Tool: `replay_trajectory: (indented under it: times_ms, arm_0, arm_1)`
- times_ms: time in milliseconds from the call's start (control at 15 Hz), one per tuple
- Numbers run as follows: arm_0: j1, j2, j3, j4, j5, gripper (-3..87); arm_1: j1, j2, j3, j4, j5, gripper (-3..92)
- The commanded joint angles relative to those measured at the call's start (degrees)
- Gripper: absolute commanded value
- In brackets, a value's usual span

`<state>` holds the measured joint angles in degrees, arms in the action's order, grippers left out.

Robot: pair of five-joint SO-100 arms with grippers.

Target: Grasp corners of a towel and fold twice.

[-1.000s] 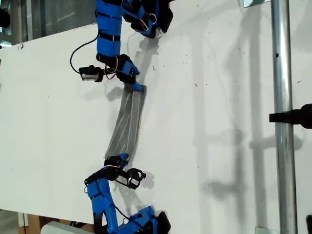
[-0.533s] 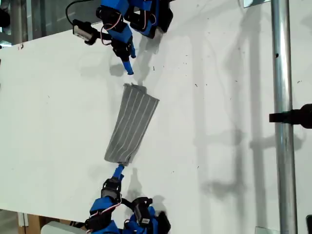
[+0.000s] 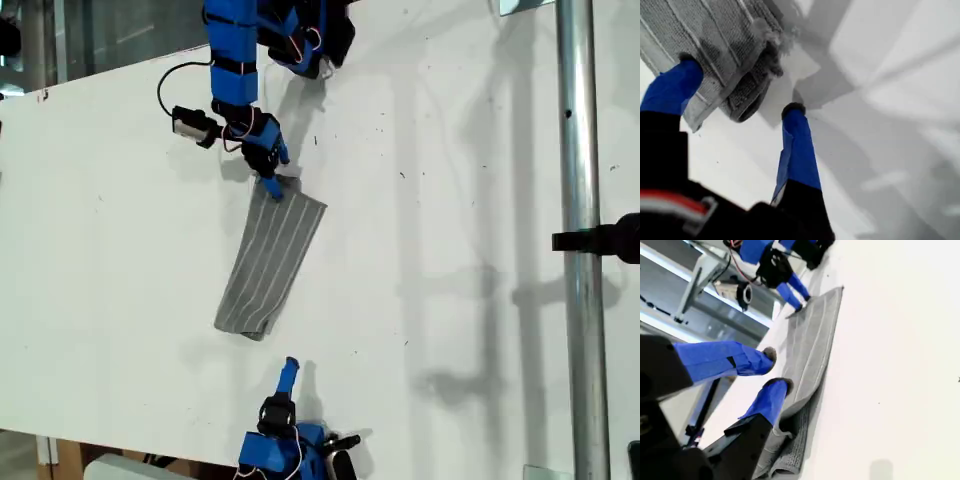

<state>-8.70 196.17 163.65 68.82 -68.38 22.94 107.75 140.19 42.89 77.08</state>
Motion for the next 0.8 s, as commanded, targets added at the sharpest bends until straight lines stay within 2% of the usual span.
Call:
replay_trajectory:
  times_ms: [0,200,267,333,467,600,733]
  arm_0:
    - [1.9,2.8,0.3,3.4,-2.5,4.5]
    - [2.6,2.8,1.8,2.9,-3.3,4.3]
    - [2.6,2.8,1.8,2.5,-3.3,4.2]
    - [2.7,2.8,1.8,2.5,-3.5,4.0]
    - [3.7,2.8,1.6,2.9,-4.0,3.5]
    - [4.3,2.8,2.2,2.6,-4.1,3.5]
    - [4.4,2.8,3.2,1.4,-3.1,3.7]
  arm_1:
    - [-1.5,-10.5,-9.8,-6.9,1.0,33.8]
    - [-2.5,-25.3,-25.1,-9.9,0.5,32.6]
    - [-2.4,-27.9,-28.6,-10.9,-0.7,26.2]
    - [-1.5,-28.5,-30.8,-9.0,-1.9,0.9]
    - [0.4,-23.5,-30.3,3.1,-4.1,-0.2]
    - [-0.2,-5.7,-21.4,14.7,-5.5,-0.2]
    - [-2.5,12.3,-18.7,31.1,-3.8,-0.2]
